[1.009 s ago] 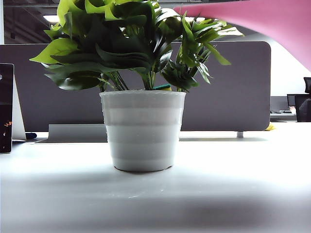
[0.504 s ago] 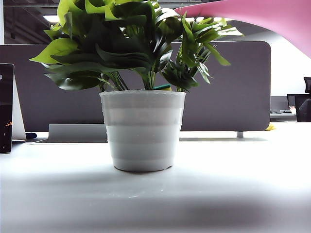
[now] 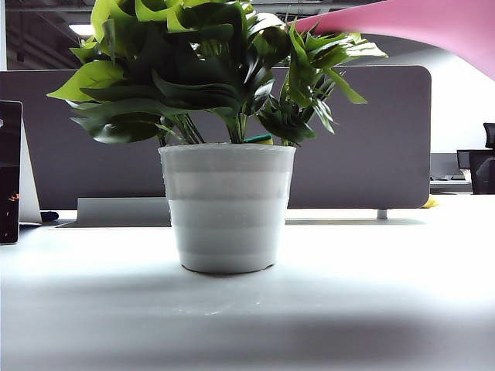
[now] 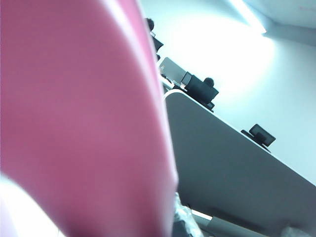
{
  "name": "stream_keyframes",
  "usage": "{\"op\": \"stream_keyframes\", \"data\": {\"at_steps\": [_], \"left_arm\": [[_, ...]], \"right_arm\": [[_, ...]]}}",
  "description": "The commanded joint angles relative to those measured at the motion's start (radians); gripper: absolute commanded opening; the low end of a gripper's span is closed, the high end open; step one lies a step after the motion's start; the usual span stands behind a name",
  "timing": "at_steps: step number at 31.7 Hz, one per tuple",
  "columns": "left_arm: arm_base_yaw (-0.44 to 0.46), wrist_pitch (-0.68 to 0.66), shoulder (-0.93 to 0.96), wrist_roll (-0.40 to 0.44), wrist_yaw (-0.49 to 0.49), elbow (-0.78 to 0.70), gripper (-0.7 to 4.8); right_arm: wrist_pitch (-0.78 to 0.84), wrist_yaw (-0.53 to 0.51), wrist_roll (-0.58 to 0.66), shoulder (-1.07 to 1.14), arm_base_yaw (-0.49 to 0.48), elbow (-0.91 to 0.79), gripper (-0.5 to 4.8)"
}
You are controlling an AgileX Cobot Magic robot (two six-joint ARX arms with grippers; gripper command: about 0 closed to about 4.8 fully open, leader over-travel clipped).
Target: Pick up the watering can from the table, water the potted plant, and put the can back.
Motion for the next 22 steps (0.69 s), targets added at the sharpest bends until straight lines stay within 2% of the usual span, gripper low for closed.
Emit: {"op": "stream_keyframes", "data": {"at_steps": [1,22], "left_arm": [[0.002,0.006,0.001,-0.003,0.003,0.001,-0.05],[0.002,0.005,0.001,-0.003,0.003,0.001,-0.05]], "right_arm": [[0.115,0.003,0.024,-0.012,0.000,0.031,-0.06],[0.077,-0.032,-0.052,-0.011,0.001,0.105,-0.06]]}}
